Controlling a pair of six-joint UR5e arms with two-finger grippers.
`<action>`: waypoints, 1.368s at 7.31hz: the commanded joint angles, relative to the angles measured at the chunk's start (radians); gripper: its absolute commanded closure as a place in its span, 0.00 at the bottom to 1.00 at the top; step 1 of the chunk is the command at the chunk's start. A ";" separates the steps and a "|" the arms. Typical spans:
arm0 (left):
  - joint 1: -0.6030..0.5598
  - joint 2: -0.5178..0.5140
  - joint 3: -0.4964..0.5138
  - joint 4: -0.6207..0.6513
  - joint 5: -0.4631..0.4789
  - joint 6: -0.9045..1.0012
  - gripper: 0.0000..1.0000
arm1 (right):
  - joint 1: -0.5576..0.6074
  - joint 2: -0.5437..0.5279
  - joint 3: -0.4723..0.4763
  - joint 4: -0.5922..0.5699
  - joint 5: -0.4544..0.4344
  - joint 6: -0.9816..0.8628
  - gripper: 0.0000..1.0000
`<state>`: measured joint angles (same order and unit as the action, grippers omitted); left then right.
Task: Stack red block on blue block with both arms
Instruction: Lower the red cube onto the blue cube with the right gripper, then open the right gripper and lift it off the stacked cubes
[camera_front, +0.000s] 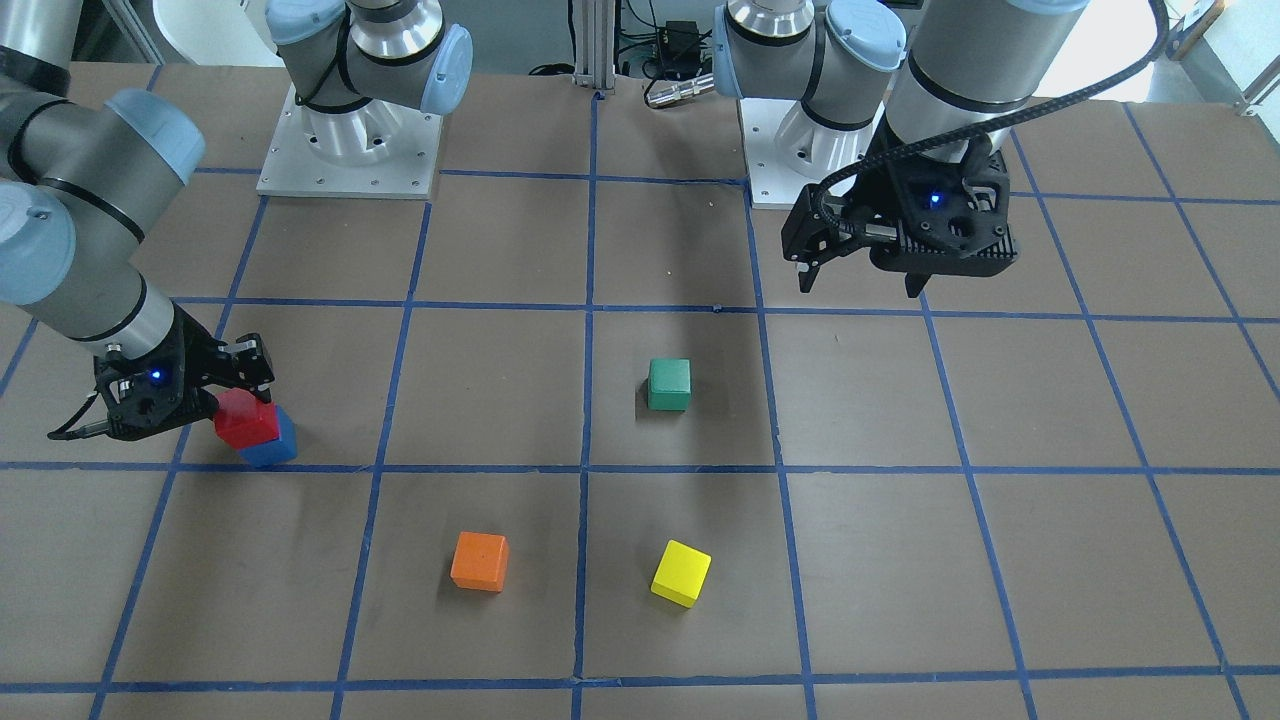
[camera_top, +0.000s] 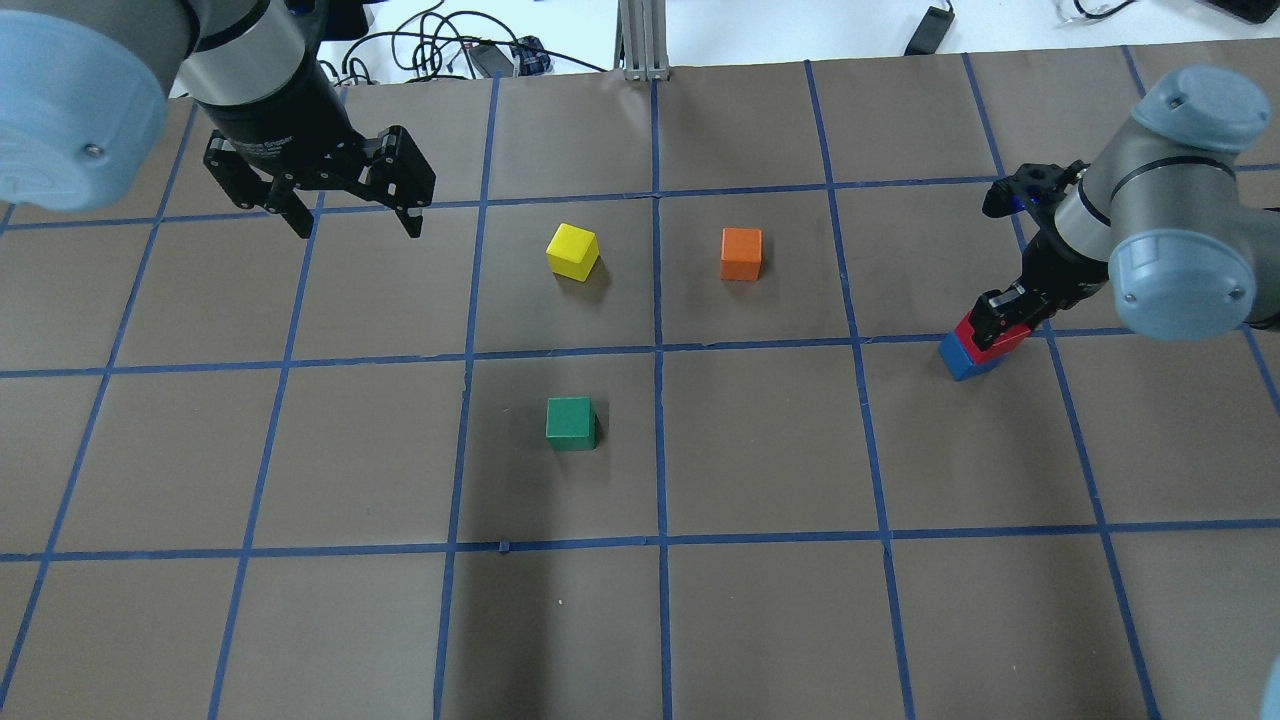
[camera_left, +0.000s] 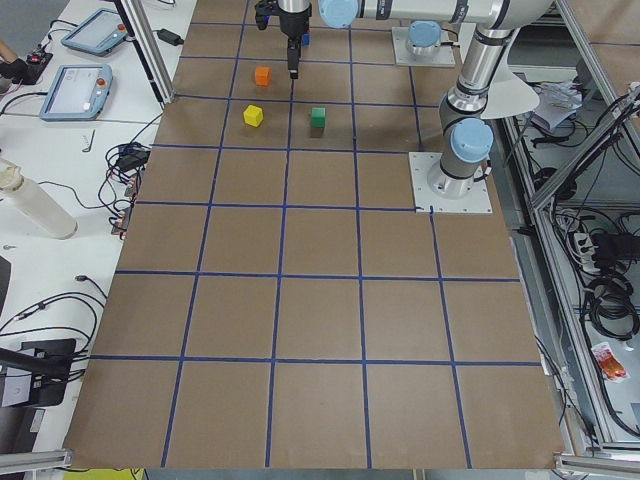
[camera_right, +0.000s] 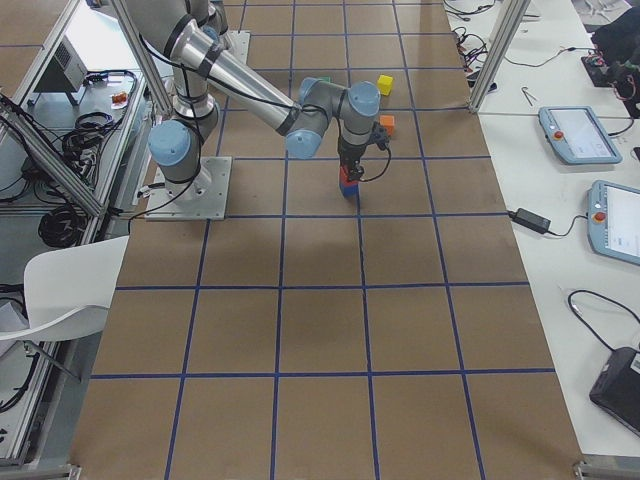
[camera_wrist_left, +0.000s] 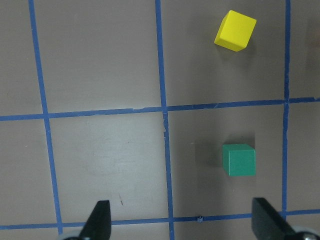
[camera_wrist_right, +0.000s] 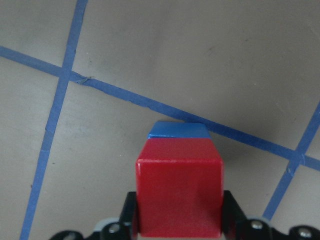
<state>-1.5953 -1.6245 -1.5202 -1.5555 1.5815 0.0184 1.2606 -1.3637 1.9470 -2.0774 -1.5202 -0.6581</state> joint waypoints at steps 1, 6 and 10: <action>0.000 -0.001 0.000 0.000 0.000 0.000 0.00 | 0.000 0.000 0.000 -0.001 0.000 0.002 0.08; 0.000 0.000 0.000 0.000 0.000 0.000 0.00 | 0.008 -0.046 -0.048 0.084 -0.017 0.081 0.00; 0.000 -0.001 0.002 0.000 0.000 0.000 0.00 | 0.069 -0.121 -0.320 0.515 -0.003 0.384 0.00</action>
<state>-1.5954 -1.6259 -1.5188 -1.5555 1.5815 0.0184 1.2930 -1.4691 1.7205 -1.6835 -1.5265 -0.3812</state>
